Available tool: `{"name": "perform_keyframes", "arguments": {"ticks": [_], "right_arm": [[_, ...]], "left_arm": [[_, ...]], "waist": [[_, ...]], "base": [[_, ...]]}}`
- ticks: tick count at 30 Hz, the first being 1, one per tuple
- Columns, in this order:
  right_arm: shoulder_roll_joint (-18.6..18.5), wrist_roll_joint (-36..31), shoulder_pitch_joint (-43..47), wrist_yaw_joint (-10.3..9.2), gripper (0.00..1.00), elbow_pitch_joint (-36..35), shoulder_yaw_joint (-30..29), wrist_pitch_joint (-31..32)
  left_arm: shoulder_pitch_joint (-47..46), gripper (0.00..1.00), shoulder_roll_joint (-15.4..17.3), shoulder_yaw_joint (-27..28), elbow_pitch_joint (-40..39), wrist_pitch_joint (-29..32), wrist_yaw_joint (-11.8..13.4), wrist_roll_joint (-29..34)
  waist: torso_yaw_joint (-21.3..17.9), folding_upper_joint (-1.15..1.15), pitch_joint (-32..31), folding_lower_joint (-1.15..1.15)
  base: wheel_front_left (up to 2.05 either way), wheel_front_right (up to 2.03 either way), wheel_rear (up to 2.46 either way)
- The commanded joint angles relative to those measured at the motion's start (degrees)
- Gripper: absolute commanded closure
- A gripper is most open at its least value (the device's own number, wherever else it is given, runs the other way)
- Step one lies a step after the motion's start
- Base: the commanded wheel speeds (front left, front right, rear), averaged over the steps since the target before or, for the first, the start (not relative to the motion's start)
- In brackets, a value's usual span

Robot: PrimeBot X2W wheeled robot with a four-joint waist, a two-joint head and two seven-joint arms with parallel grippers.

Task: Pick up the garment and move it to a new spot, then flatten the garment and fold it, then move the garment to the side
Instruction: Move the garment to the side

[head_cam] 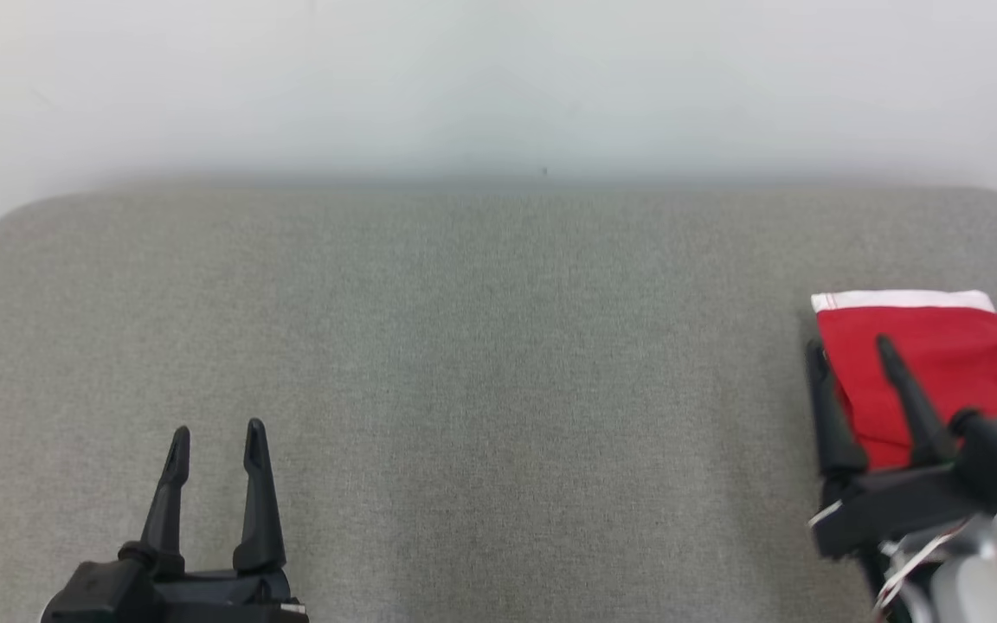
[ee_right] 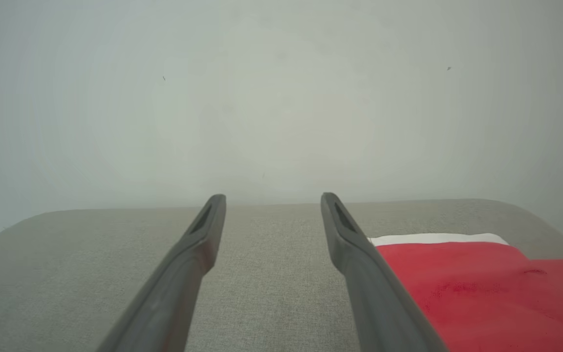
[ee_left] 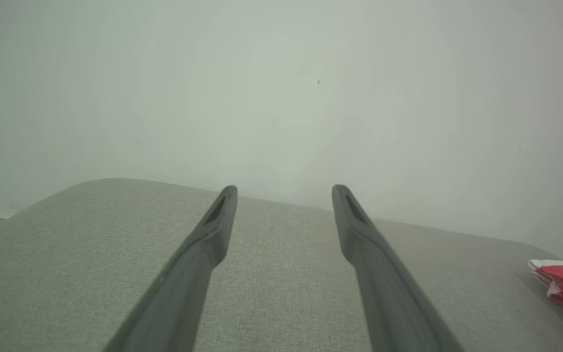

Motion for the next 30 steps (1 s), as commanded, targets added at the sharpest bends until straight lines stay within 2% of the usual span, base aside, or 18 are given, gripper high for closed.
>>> {"name": "perform_keyframes", "arguments": {"ticks": [1, 4, 10, 20, 30], "right_arm": [[2.4, -0.7, 1.9, -0.13, 0.0, -0.8, -0.4, -0.9], [6.1, -2.0, 4.8, -0.13, 0.0, -1.4, -1.2, -2.7], [9.4, -5.0, 8.8, -0.13, 0.0, -0.1, -3.0, -4.9], [10.1, -5.9, 9.2, -0.12, 0.0, 4.5, -2.7, -5.4], [10.1, -7.0, 8.4, -0.13, 0.0, 4.7, -2.2, -5.2]], "left_arm": [[1.2, 0.0, 0.0, 0.0, -0.2, -0.2, -0.3, 0.2], [1.8, 0.0, -0.1, -0.4, -0.4, -0.2, -0.7, 1.0], [3.8, 0.0, -0.1, -0.3, -0.6, -0.2, -1.2, 1.6], [5.9, 0.0, -0.1, 0.3, 1.8, -0.2, -1.1, 0.1], [4.8, 0.0, -0.1, 0.7, 3.6, -0.2, -1.4, -0.6]], "waist": [[0.1, 0.0, -2.4, 0.01], [-0.2, 0.0, -3.3, 0.01], [-1.0, 0.0, -4.7, 0.01], [-2.5, 0.0, -4.9, 0.01], [-2.4, 0.0, -4.6, 0.01]], "base": [[0.0, 0.0, 0.0], [0.0, 0.0, 0.0], [0.0, 0.0, 0.0], [0.0, 0.0, 0.0], [0.0, 0.0, 0.0]]}}
